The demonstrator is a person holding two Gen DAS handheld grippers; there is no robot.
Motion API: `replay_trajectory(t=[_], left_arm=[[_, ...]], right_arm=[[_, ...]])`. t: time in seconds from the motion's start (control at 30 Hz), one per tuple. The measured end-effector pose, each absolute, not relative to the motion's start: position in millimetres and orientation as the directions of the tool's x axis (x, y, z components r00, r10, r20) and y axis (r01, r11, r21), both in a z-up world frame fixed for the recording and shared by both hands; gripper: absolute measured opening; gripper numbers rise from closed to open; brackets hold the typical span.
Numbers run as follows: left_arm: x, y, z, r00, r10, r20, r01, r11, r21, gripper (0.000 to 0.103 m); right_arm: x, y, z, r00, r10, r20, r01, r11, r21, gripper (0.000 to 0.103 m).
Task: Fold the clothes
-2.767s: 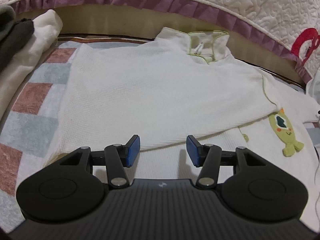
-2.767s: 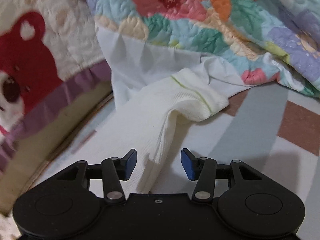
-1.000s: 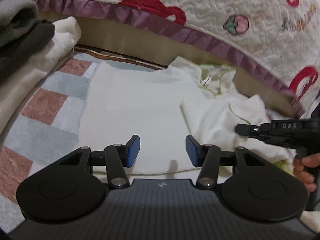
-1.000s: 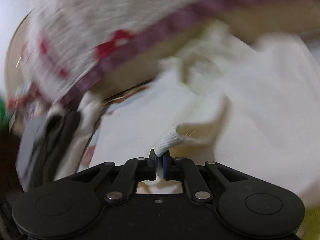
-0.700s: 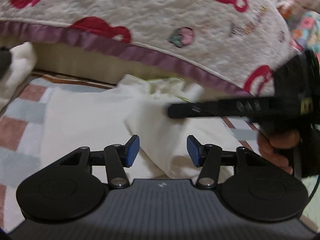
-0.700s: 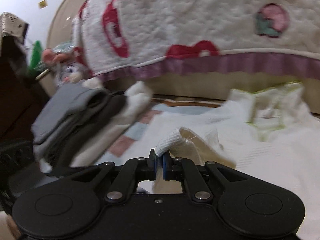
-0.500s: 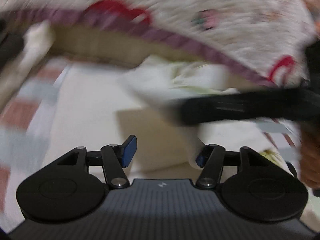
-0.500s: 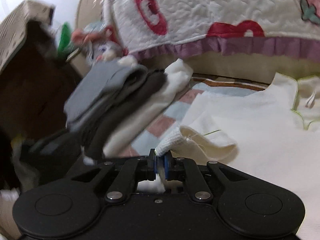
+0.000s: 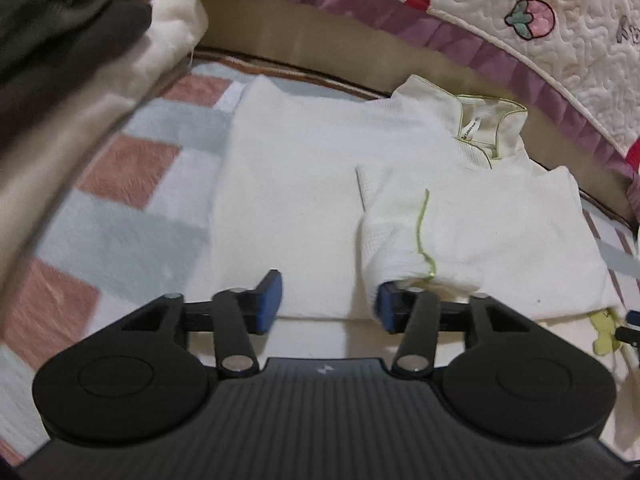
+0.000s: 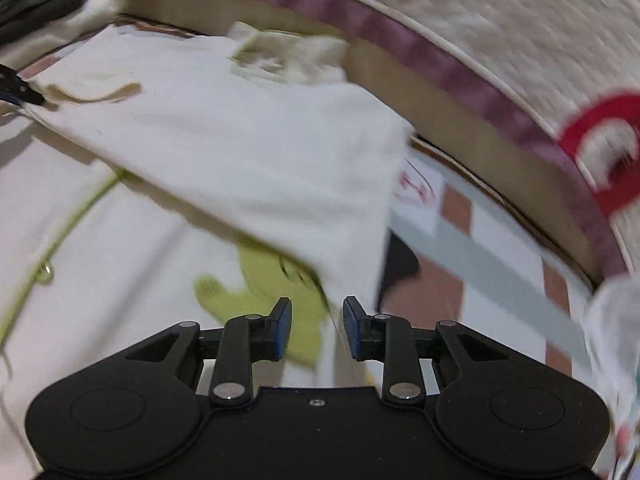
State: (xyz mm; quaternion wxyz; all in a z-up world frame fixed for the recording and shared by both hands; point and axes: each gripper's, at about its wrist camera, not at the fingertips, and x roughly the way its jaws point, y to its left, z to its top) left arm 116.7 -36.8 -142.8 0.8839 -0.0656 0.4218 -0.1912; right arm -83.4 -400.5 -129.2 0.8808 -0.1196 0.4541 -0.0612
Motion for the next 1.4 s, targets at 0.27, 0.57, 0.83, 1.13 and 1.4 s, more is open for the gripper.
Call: replay_trajectory(t=[0.27, 0.57, 0.83, 1.13, 1.4], left_arm=[[123.5, 11.3, -150.3, 0.533, -0.521, -0.666, 0.088, 0.818, -0.569, 0.056], [112.9, -8.4, -153.8, 0.51, -0.547, -0.665, 0.192, 0.825, -0.531, 0.056], [84.7, -66.7, -157.6, 0.498, -0.463, -0.733, 0.398, 0.873, -0.281, 0.056], [100.0, -38.5, -146.2, 0.508, -0.649, -0.566, 0.332, 0.754, -0.567, 0.056], [105.5, -41.4, -154.2, 0.535, -0.53, -0.658, 0.292, 0.847, -0.445, 0.057]], right_arm=[[-61.3, -390.4, -148.1, 0.624, -0.287, -0.727, 0.022, 0.936, -0.351, 0.034], [-43.5, -425.0, -125.1, 0.735, -0.339, -0.587, 0.32, 0.937, -0.14, 0.01], [-52.2, -479.9, -159.5, 0.614, -0.355, -0.705, 0.508, 0.861, 0.008, 0.032], [-75.9, -515.4, -149.1, 0.696, -0.294, -0.655, 0.634, 0.68, 0.368, 0.032], [-58.3, -498.8, -151.3, 0.578, -0.353, -0.736, 0.585, 0.808, 0.071, 0.043]])
